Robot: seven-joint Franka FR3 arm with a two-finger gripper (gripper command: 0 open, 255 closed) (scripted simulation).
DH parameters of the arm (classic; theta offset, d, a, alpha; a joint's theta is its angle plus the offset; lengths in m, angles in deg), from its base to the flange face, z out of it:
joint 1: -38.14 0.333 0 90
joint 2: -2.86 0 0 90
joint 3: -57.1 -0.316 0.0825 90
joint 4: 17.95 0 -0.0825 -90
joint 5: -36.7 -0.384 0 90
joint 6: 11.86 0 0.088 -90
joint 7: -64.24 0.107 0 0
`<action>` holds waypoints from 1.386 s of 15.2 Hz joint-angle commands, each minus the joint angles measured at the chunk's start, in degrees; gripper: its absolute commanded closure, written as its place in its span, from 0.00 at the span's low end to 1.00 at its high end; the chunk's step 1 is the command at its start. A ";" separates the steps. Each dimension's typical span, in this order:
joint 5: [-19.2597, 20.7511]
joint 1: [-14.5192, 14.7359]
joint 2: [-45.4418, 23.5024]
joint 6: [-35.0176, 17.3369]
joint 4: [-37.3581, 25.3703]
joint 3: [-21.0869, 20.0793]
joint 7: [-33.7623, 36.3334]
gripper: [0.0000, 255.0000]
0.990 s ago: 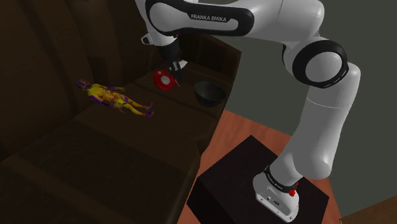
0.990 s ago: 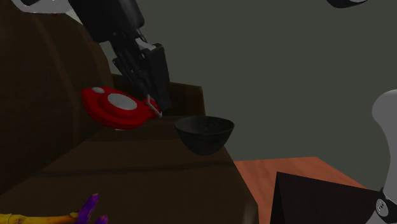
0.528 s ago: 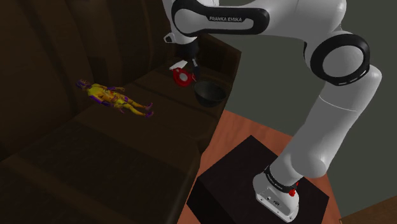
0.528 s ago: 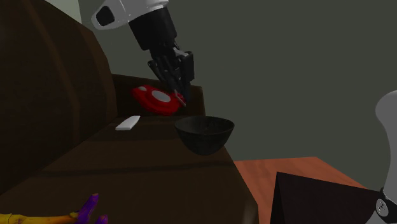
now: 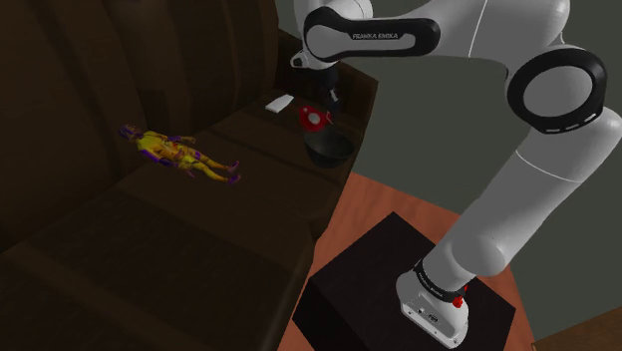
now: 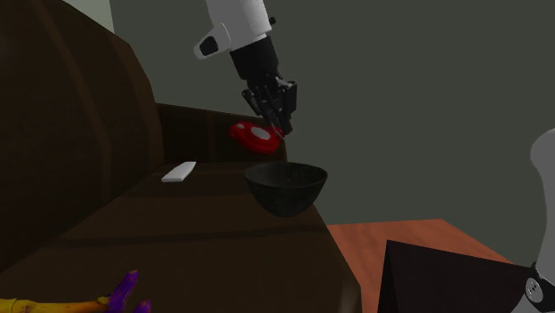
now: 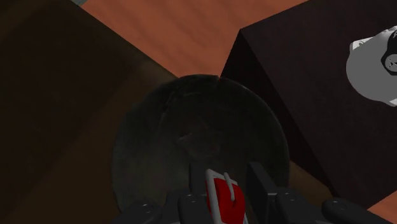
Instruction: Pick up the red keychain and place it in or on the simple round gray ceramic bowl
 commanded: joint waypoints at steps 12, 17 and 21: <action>1.76 -3.90 2.16 -9.20 9.22 3.61 -4.40 1.00; 2.01 -3.99 1.37 -12.48 11.91 3.69 -3.23 1.00; 2.01 -3.99 1.37 -12.48 11.91 3.69 -3.23 1.00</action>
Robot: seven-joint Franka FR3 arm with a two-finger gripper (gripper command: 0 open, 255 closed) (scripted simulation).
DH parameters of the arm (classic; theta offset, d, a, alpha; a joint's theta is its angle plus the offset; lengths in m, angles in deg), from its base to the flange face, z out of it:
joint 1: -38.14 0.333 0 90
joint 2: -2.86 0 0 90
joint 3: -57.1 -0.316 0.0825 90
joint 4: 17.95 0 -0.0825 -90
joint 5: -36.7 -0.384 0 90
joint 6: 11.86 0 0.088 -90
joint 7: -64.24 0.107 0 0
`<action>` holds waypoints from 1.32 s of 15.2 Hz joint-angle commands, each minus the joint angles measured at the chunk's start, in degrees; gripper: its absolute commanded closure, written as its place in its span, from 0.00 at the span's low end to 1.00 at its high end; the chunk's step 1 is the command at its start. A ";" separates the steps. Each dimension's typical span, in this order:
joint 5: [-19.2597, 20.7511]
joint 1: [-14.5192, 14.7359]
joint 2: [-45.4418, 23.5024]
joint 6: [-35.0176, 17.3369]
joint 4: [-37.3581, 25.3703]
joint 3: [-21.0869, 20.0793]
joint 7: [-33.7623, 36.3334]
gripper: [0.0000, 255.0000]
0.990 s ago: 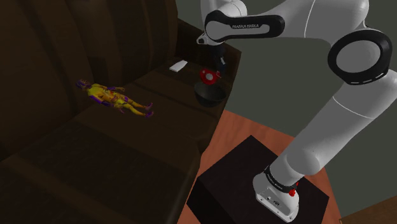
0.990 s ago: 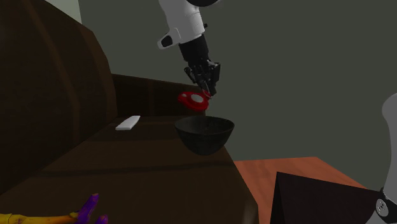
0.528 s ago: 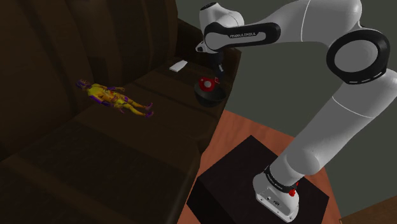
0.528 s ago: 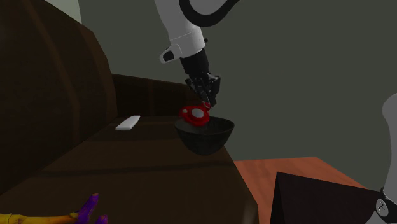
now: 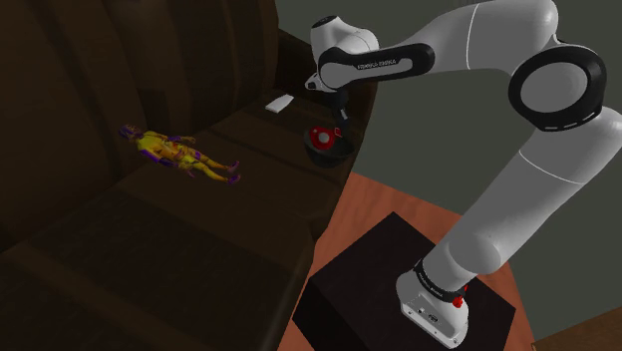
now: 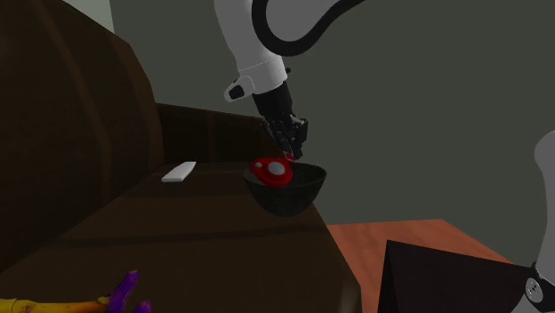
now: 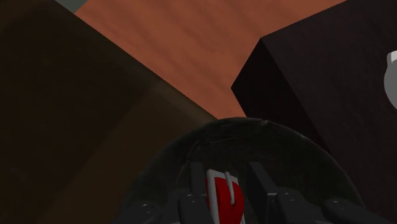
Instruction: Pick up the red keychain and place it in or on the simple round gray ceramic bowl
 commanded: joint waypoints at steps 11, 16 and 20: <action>-0.22 0.31 -0.18 1.81 -1.93 -0.29 -0.13 0.00; -0.70 1.20 -1.04 7.11 -7.84 -1.09 -0.45 0.00; -0.70 1.20 -1.04 7.11 -7.84 -1.09 -0.45 0.00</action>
